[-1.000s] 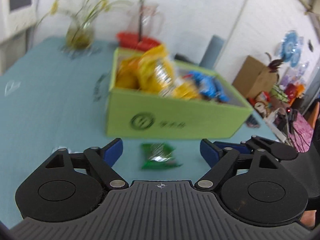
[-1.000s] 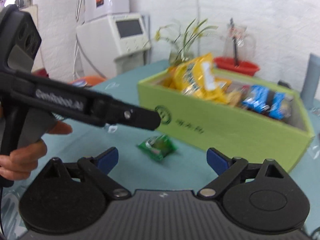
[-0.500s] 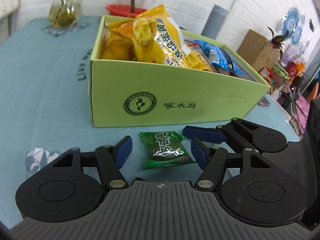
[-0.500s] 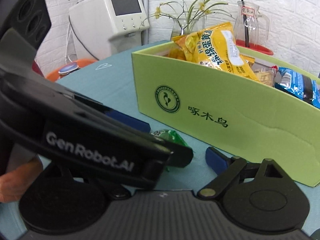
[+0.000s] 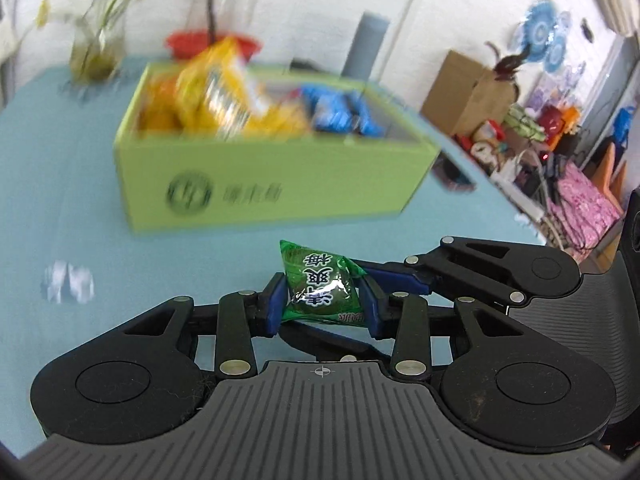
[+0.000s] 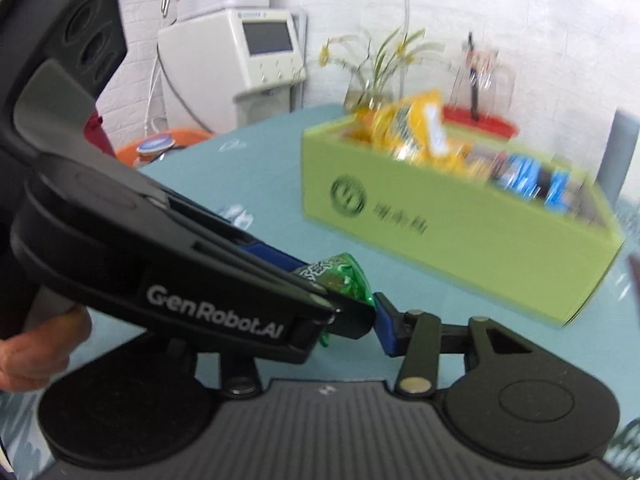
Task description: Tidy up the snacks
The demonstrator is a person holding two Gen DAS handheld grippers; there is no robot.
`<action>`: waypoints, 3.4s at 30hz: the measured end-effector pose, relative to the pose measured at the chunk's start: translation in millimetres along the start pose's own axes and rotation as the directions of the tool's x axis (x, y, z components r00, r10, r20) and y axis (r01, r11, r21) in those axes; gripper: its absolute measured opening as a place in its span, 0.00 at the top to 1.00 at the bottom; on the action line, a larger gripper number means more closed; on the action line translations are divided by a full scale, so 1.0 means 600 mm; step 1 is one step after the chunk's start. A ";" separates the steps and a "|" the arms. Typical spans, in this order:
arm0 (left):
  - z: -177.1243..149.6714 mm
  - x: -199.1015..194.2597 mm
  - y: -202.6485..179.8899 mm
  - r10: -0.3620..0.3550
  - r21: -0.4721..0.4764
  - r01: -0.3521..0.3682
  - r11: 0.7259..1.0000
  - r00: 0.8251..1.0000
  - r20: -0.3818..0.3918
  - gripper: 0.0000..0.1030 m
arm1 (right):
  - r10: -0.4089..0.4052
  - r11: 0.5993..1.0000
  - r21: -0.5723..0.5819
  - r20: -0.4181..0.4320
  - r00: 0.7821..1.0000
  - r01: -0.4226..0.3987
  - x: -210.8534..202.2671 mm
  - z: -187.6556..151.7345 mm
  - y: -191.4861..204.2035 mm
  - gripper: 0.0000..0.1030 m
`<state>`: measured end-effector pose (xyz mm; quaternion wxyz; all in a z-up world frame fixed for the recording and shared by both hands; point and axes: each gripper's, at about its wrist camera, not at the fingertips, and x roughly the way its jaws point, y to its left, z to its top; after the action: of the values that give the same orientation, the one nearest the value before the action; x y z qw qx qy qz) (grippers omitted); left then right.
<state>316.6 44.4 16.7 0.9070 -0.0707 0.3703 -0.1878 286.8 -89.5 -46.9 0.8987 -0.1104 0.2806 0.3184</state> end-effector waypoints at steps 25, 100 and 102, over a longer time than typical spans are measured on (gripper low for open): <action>0.194 0.137 0.015 0.171 0.067 -0.190 0.980 0.959 0.226 0.34 | -0.101 0.993 0.064 0.052 0.994 0.097 0.130 0.117 -0.206 0.01; -0.430 -0.277 -0.245 0.315 0.043 -0.348 0.937 0.889 0.334 0.17 | -0.498 0.810 0.436 0.162 0.852 0.391 -0.450 -0.276 0.228 0.00; -0.434 -0.275 -0.245 0.313 0.047 -0.347 0.937 0.890 0.330 0.17 | -0.500 0.807 0.441 0.156 0.852 0.393 -0.447 -0.280 0.225 0.00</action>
<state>-15.8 -23.3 -23.8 0.9757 0.0118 0.2156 -0.0363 -43.4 -185.1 -32.7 0.9810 0.0521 0.1816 0.0449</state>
